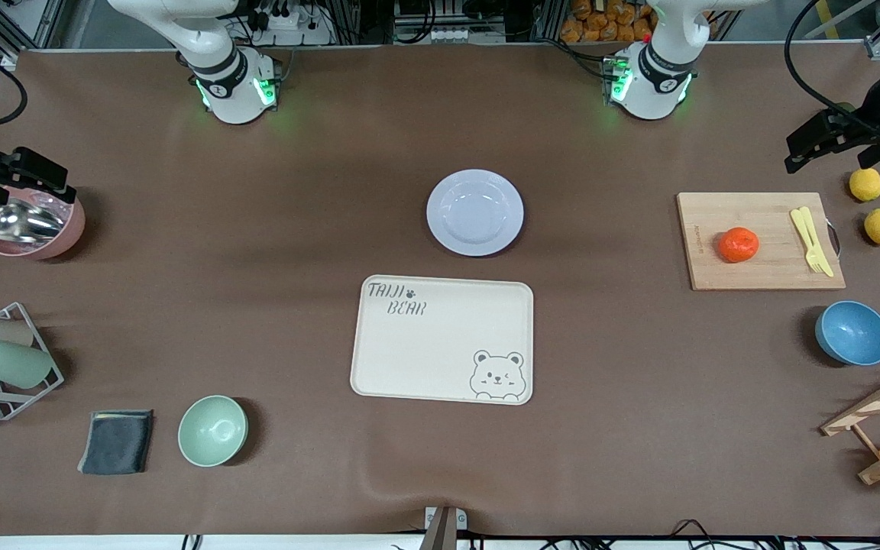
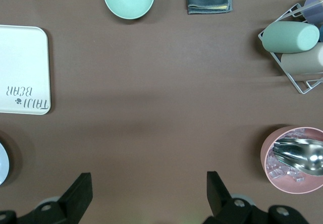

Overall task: Place orange and plate with both arms
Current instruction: 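Move the left gripper toward the orange on the wooden board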

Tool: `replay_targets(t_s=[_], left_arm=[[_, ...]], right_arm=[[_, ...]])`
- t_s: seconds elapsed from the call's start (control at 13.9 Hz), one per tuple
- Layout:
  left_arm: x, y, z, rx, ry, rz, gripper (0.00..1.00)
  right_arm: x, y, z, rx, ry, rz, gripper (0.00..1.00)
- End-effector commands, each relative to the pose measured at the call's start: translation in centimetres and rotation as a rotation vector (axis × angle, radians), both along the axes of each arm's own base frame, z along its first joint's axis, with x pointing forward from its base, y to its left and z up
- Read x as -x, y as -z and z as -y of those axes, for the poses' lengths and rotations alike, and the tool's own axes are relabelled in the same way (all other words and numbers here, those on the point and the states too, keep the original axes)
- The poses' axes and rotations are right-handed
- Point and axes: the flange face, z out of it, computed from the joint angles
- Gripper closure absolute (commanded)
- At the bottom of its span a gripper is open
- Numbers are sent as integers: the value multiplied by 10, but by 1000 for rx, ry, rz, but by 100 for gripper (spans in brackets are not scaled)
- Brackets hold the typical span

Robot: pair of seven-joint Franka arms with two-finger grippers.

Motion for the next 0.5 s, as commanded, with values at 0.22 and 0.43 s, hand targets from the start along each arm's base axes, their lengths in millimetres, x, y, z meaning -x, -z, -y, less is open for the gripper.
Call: replay_targets(t_s=[0.22,0.43], left_arm=[[-6,6,1,-5,0,-20,0],[-31,61,-9,18,4,-124,0]], right_arm=[[1,-6,3,-3,6,2,0],[1,-6,3,-3,6,1,0]])
